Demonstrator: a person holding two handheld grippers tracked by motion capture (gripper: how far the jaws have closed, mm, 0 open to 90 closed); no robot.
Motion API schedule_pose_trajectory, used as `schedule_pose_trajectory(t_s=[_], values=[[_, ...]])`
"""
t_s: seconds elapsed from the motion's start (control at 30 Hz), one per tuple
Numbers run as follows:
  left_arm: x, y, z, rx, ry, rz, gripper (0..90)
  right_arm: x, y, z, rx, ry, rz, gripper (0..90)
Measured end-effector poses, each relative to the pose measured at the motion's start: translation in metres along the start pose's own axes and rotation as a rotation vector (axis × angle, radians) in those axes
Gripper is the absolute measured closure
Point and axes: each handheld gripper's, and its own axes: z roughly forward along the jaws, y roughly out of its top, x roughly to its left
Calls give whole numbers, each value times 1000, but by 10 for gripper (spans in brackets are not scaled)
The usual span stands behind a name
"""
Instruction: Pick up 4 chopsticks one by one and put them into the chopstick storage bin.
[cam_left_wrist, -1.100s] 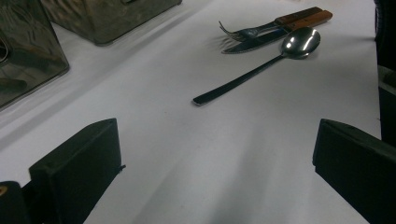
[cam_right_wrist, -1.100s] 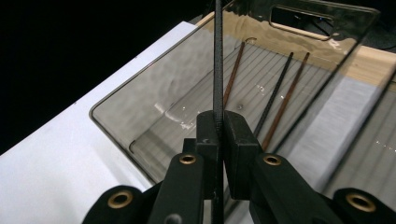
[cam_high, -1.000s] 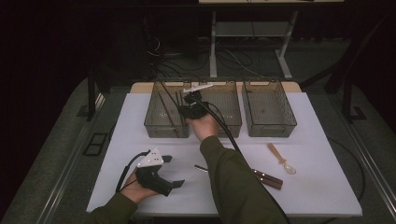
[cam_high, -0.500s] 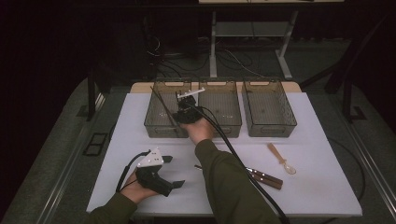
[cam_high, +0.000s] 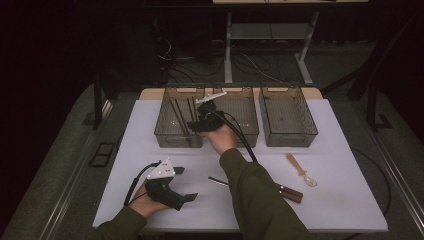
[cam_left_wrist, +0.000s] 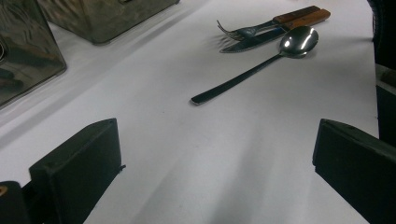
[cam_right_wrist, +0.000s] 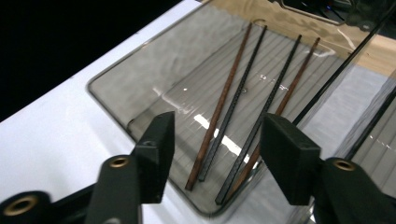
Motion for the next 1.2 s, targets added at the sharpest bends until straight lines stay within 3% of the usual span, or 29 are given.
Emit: schedule_pose_trajectory(t_s=[0.1, 0.33, 0.53, 0.63, 1.03, 1.2], values=[[0, 0, 0, 2, 2, 0, 2, -3, -2, -10, -4, 33, -8, 403], [0, 0, 1, 8, 4, 4, 2, -11, -14, -32, 16, 36, -67, 360], [-1, -1, 1, 16, 4, -2, 1, -17, -24, -48, 12, 64, -92, 263], [-1, -1, 1, 9, 5, -6, 1, -21, -31, -54, 5, 55, -108, 206], [-1, -1, 1, 9, 8, -6, 0, -45, -59, -86, -22, 36, -84, 129], [-1, -1, 1, 4, 6, -14, 0, -53, -75, -101, -30, 59, -72, 130]])
